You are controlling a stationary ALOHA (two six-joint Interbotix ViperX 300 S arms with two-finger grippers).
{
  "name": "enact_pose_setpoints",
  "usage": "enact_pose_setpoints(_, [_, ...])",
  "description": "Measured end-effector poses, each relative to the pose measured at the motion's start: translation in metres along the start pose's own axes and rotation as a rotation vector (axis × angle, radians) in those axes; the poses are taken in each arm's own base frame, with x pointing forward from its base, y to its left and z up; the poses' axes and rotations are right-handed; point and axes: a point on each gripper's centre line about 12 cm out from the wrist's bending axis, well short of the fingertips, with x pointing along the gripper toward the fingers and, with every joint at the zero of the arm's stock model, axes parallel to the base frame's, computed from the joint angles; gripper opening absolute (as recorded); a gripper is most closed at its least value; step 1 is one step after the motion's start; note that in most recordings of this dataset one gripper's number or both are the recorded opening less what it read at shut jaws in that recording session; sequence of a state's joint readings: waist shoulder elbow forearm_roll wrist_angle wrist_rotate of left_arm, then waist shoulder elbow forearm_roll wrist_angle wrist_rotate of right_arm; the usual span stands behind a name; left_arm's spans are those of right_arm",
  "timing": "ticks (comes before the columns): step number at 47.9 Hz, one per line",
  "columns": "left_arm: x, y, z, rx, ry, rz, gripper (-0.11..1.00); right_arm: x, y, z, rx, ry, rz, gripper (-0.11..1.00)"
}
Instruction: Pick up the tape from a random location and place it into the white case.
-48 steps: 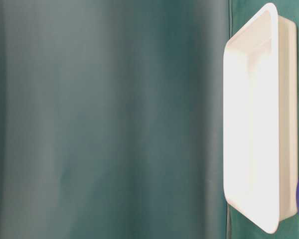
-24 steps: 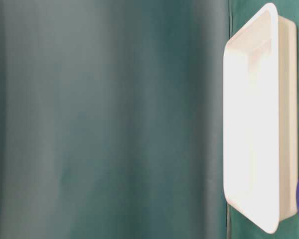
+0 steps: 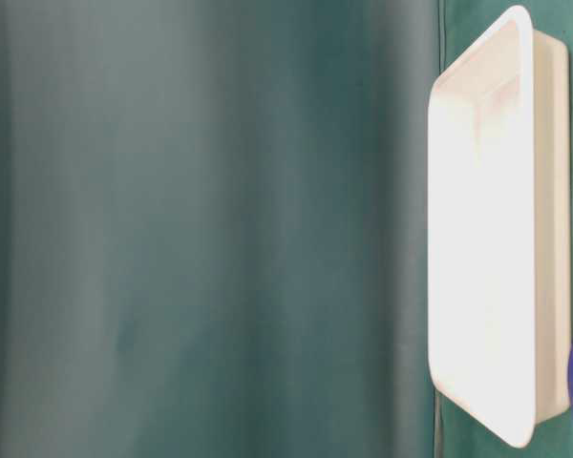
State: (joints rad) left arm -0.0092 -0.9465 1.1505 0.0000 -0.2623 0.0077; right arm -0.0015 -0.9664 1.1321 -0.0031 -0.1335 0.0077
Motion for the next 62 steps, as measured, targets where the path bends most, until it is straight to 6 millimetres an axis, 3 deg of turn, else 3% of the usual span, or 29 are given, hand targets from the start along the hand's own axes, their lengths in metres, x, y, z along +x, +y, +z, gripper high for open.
enact_pose_setpoints(4, [0.001,0.000,-0.001,0.000,0.005,0.001,0.99,0.000,0.000,0.002,0.000,-0.002,0.000,0.91])
enact_pose_setpoints(38, [0.001,0.000,-0.002,-0.011,0.018,-0.002,1.00,0.001,0.000,0.002,0.000,0.008,0.000,0.91])
enact_pose_setpoints(62, [-0.001,-0.036,-0.004,-0.020,0.047,-0.176,0.99,0.001,0.000,0.002,-0.002,0.008,0.000,0.91])
